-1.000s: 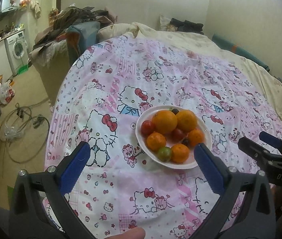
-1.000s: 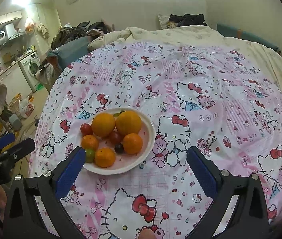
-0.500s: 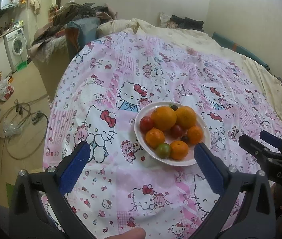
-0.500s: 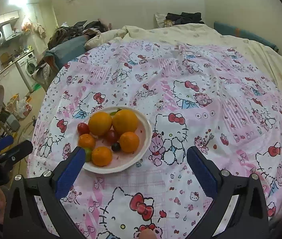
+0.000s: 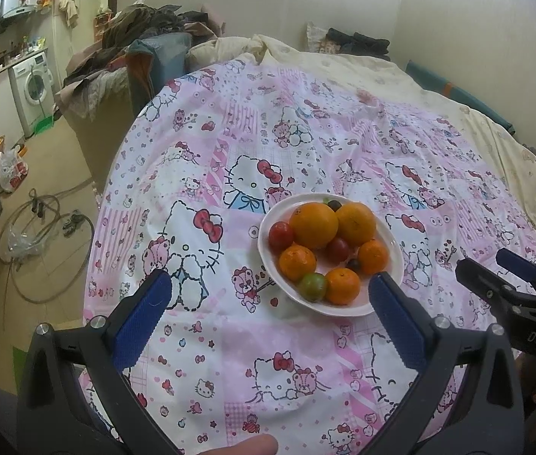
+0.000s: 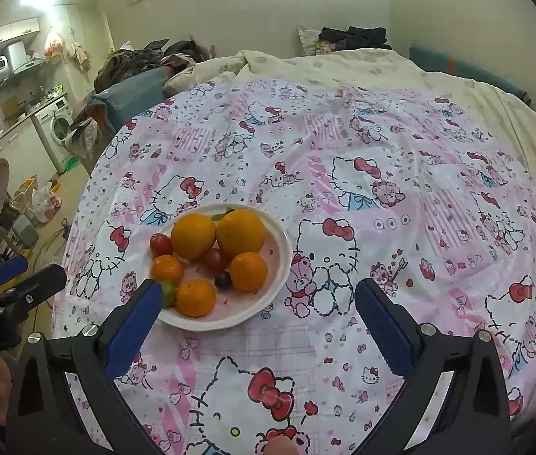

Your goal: Organize fruits

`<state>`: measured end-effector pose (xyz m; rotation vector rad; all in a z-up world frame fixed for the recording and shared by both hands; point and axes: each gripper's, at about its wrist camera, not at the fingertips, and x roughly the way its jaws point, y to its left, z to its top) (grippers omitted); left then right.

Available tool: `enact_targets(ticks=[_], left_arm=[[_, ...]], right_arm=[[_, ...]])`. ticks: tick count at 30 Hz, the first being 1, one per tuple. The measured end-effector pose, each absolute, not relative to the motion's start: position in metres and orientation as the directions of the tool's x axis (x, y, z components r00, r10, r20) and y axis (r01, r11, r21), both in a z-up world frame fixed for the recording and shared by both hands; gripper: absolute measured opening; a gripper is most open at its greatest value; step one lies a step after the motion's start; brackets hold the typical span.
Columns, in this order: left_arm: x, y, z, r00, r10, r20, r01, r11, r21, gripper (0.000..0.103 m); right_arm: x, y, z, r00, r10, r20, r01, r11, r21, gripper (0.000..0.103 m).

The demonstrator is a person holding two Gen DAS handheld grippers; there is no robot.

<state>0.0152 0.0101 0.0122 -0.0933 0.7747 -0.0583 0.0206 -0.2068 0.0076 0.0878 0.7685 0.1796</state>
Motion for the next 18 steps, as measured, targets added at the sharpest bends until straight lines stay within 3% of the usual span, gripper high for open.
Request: enact_targets(ticks=[18], left_arm=[[0.0131, 0.0095, 0.0156, 0.724, -0.075, -0.686, 0.015, 0.996, -0.093, 0.103]], right_arm=[[0.0193, -0.2047, 0.0116, 0.700, 0.207, -0.683, -0.140, 0.978, 0.153, 0.103]])
